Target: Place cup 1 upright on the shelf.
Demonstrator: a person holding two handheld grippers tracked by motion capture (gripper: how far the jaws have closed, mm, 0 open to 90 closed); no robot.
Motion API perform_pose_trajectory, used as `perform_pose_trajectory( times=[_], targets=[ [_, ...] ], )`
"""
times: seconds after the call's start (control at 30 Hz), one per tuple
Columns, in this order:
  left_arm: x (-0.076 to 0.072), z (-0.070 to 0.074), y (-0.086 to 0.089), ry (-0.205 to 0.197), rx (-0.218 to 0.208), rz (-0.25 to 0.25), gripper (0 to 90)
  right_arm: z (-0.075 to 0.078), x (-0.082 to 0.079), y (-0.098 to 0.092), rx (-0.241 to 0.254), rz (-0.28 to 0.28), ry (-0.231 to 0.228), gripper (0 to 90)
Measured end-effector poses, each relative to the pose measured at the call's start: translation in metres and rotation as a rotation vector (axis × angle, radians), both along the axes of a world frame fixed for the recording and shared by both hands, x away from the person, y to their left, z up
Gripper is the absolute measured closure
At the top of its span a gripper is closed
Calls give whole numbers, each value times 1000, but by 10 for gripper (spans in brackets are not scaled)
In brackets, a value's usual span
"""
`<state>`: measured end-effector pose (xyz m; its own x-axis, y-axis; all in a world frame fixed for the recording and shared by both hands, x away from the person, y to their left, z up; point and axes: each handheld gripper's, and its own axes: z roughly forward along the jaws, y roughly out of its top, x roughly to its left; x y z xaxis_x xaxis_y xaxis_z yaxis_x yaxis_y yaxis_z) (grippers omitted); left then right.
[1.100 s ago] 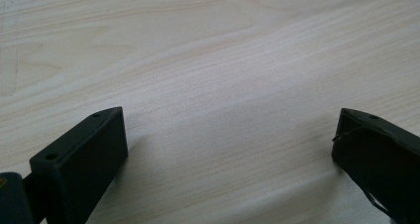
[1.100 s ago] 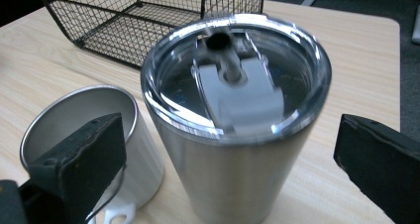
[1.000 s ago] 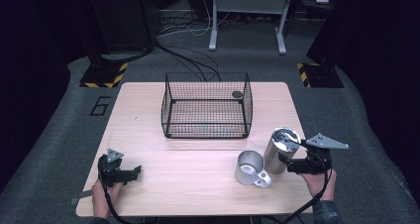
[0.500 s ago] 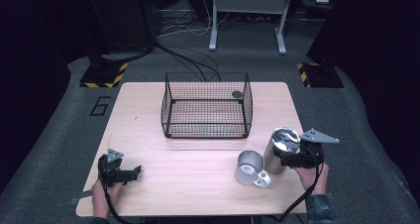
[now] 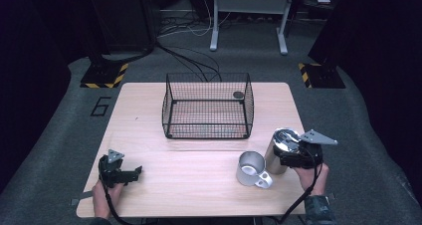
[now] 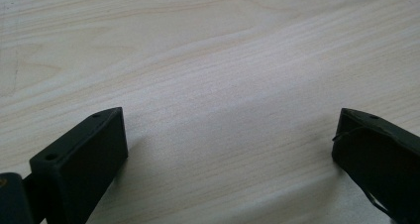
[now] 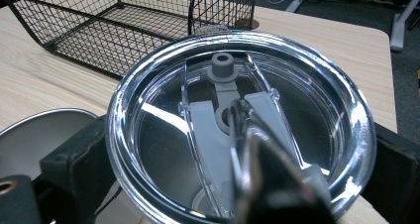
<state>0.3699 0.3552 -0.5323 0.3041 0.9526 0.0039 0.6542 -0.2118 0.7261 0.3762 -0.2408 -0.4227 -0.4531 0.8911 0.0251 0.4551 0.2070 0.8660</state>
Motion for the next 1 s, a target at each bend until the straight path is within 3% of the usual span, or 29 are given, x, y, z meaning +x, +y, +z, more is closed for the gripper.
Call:
perform_pose_trajectory(
  times=[0.23, 0.4, 1.0],
  targets=[
    [1, 0, -1, -3, -3, 18, 4, 0, 0, 0, -10, -5, -5, 35],
    [2, 0, -2, -5, -3, 1, 5, 2, 2, 0, -30, -12, -13, 36],
    [2, 0, -2, 1, 8, -23, 5, 28, 14, 3, -51, -14, -27, 35]
  ],
)
